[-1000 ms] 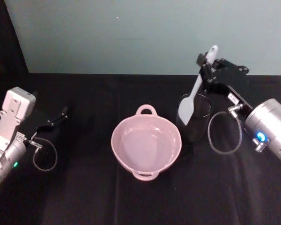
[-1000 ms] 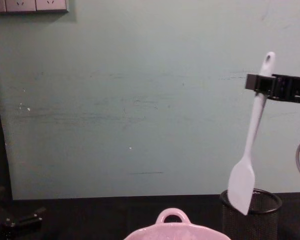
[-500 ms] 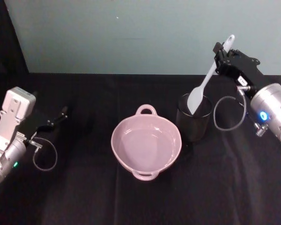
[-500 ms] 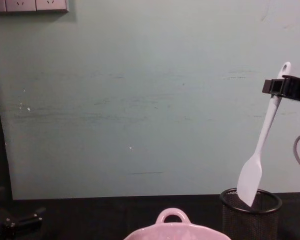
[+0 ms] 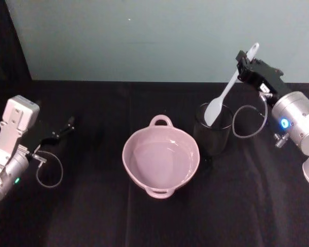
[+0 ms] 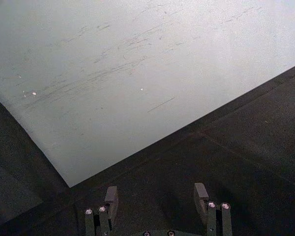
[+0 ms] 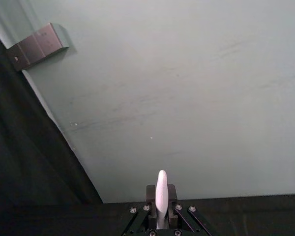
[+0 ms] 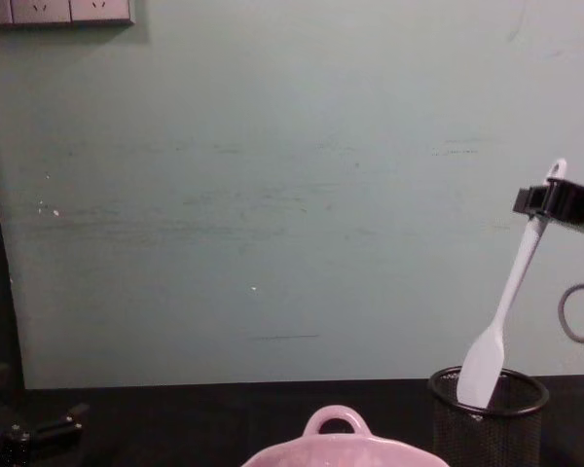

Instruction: Use the one hand to pick up the spoon and stir the clear water in the bowl.

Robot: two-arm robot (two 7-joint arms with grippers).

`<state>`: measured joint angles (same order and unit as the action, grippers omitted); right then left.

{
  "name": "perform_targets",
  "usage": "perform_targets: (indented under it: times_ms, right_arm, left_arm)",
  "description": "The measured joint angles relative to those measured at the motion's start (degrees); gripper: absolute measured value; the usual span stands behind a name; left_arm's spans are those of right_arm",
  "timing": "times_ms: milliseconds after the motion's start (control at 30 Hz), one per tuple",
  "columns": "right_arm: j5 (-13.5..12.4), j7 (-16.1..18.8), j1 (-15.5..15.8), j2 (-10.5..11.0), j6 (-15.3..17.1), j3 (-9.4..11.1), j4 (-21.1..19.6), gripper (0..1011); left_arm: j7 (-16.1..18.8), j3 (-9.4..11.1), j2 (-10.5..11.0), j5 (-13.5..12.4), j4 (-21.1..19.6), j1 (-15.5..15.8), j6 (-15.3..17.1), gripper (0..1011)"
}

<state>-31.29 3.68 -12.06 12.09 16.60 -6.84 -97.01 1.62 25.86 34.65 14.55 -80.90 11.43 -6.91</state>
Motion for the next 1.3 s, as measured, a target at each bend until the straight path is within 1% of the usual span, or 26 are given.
perform_targets:
  times_ms: [200,333,633,967,1300]
  right_arm:
    - [-2.0,0.3,-0.2,-0.3,-0.5,0.4,2.4,121]
    - [-3.8,0.3,-0.2,-0.4,-0.7,0.8,4.0,121]
    - [-6.6,0.3,0.5,-0.4,-1.2,1.2,5.9,120]
    - [-7.6,-0.8,1.2,0.2,-2.9,0.8,7.3,120]
    - [-8.7,-0.9,1.6,0.7,-4.3,0.2,8.1,121]
  left_arm:
    - [0.0,0.0,0.0,0.0,0.0,0.0,0.0,1011]
    - [0.0,0.0,0.0,0.0,0.0,0.0,0.0,1011]
    - [0.0,0.0,0.0,0.0,0.0,0.0,0.0,1011]
    - [0.0,0.0,0.0,0.0,0.0,0.0,0.0,1011]
    - [0.0,0.0,0.0,0.0,0.0,0.0,0.0,1011]
